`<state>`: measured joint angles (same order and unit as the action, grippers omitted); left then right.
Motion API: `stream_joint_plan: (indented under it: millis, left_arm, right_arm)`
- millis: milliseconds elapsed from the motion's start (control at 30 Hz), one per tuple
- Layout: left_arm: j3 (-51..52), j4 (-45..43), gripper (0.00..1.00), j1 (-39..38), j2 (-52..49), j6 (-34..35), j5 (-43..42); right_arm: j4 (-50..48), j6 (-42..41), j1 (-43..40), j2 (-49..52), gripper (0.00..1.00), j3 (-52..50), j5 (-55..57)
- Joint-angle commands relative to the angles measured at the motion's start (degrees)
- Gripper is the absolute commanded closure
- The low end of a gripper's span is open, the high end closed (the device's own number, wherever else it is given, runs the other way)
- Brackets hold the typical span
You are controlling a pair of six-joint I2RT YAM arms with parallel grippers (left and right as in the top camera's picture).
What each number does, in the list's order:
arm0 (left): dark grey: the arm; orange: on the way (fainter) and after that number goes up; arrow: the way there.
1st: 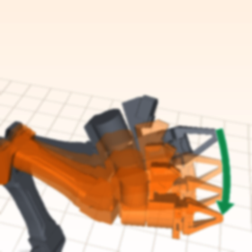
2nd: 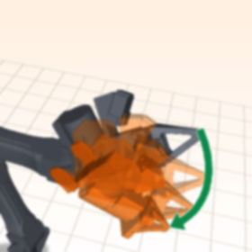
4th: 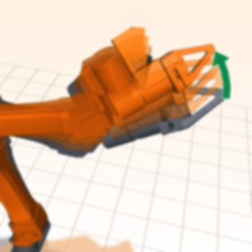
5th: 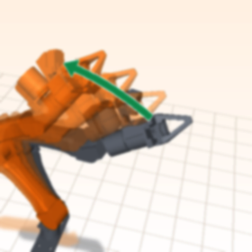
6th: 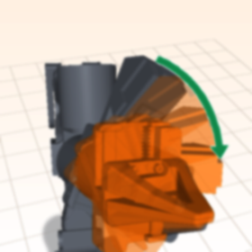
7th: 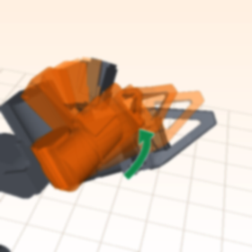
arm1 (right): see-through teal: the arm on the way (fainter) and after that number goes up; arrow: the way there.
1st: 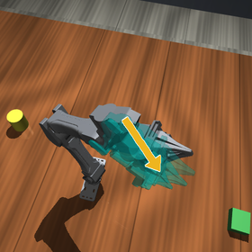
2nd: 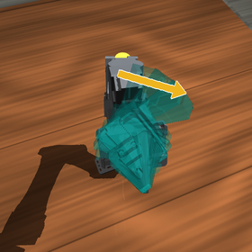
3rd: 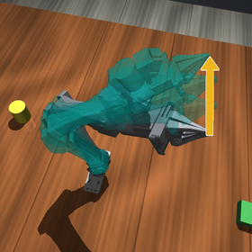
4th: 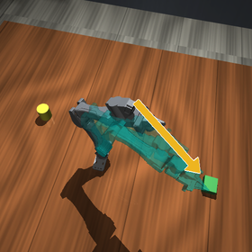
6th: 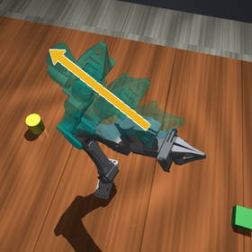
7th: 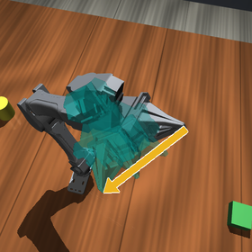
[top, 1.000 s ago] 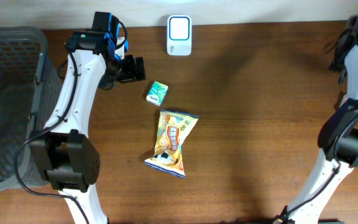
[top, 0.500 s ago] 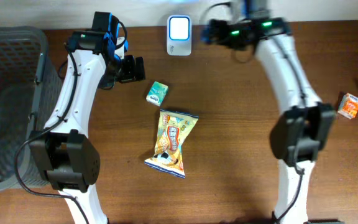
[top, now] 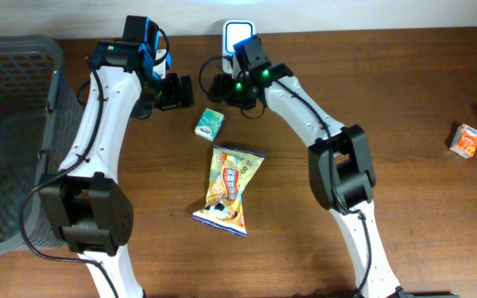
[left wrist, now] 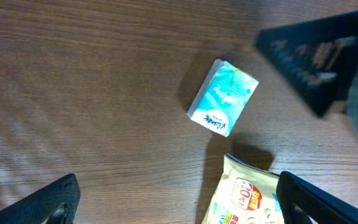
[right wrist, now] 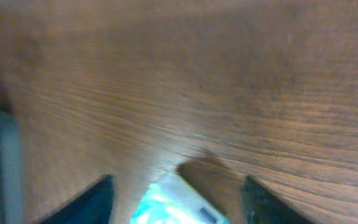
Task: Scan the item barcode
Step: 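Move the right gripper to the green Kleenex pack and grasp it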
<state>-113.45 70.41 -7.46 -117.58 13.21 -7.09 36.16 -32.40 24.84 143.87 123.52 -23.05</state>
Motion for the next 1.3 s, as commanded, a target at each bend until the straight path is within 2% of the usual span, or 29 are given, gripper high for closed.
stream_joint_plan:
  millis: [0, 33, 167, 300, 367, 400, 433, 500, 533, 600, 667, 700, 733, 867, 967, 1033, 1133, 1233, 1267]
  left_arm:
    - [0.0, -0.1, 0.01, 0.0, -0.1, 0.0, -0.6]
    - [0.0, -0.1, 0.01, 0.0, -0.1, 0.0, -0.6]
    - [0.0, -0.1, 0.01, 0.0, -0.1, 0.0, -0.6]
    - [0.0, -0.1, 0.01, 0.0, -0.1, 0.0, -0.6]
    - [0.0, -0.1, 0.01, 0.0, -0.1, 0.0, -0.6]
    - [0.0, -0.1, 0.01, 0.0, -0.1, 0.0, -0.6]
    - [0.0, -0.1, 0.01, 0.0, -0.1, 0.0, -0.6]
    - [0.0, -0.1, 0.01, 0.0, -0.1, 0.0, -0.6]
    - [0.0, -0.1, 0.01, 0.0, -0.1, 0.0, -0.6]
    - [0.0, -0.1, 0.01, 0.0, -0.1, 0.0, -0.6]
    - [0.0, -0.1, 0.01, 0.0, -0.1, 0.0, -0.6]
    - [0.0, -0.1, 0.01, 0.0, -0.1, 0.0, -0.6]
    - [0.0, -0.1, 0.01, 0.0, -0.1, 0.0, -0.6]
    - [0.0, -0.1, 0.01, 0.0, -0.1, 0.0, -0.6]
    - [0.0, -0.1, 0.01, 0.0, -0.1, 0.0, -0.6]
    - [0.0, -0.1, 0.01, 0.0, -0.1, 0.0, -0.6]
    - [0.0, -0.1, 0.01, 0.0, -0.1, 0.0, -0.6]
    - [0.0, -0.1, 0.01, 0.0, -0.1, 0.0, -0.6]
    - [0.0, -0.1, 0.01, 0.0, -0.1, 0.0, -0.6]
  right_arm:
    - [1.4, 1.7, 1.2, 1.9, 0.47, 0.0, 0.5]
    - [2.0, 2.8, 1.4, 2.0, 0.49, 0.0, 0.6]
    - [6.4, 8.6, 1.1, 1.9, 0.69, 0.0, 0.8]
    - [16.0, 14.0, -0.6, -0.9, 0.71, 0.4, 6.0]
    - [23.3, 14.7, -2.1, -4.6, 0.69, 0.6, 13.6]
    - [26.9, 15.3, -2.9, -7.0, 0.58, 0.6, 17.9]
    - [30.8, 15.3, -3.8, -9.6, 0.52, 0.6, 23.3]
    - [36.5, 15.3, -5.8, -13.4, 0.51, 0.6, 32.7]
    - [38.2, 16.5, -7.0, -14.9, 0.51, 0.6, 33.8]
    - [37.3, 23.7, -8.1, -16.0, 0.51, 0.6, 25.9]
    - [33.7, 39.6, -8.3, -15.9, 0.50, 0.4, 9.1]
    - [31.5, 47.4, -8.1, -15.6, 0.45, 0.2, 2.6]
    - [29.4, 50.9, -7.9, -15.3, 0.42, 0.1, 0.0]
    - [22.6, 53.8, -7.1, -12.1, 0.41, -0.3, -6.3]
    - [21.8, 62.3, -5.5, -8.2, 0.40, -0.4, -15.2]
    - [21.4, 65.1, -3.5, -5.4, 0.40, -0.4, -15.3]
    - [18.4, 65.2, -1.3, -2.3, 0.41, -0.4, -14.1]
    - [16.7, 65.0, -0.4, -0.5, 0.42, -0.4, -6.6]
    - [17.2, 65.0, -0.4, -0.2, 0.46, -0.4, -3.4]
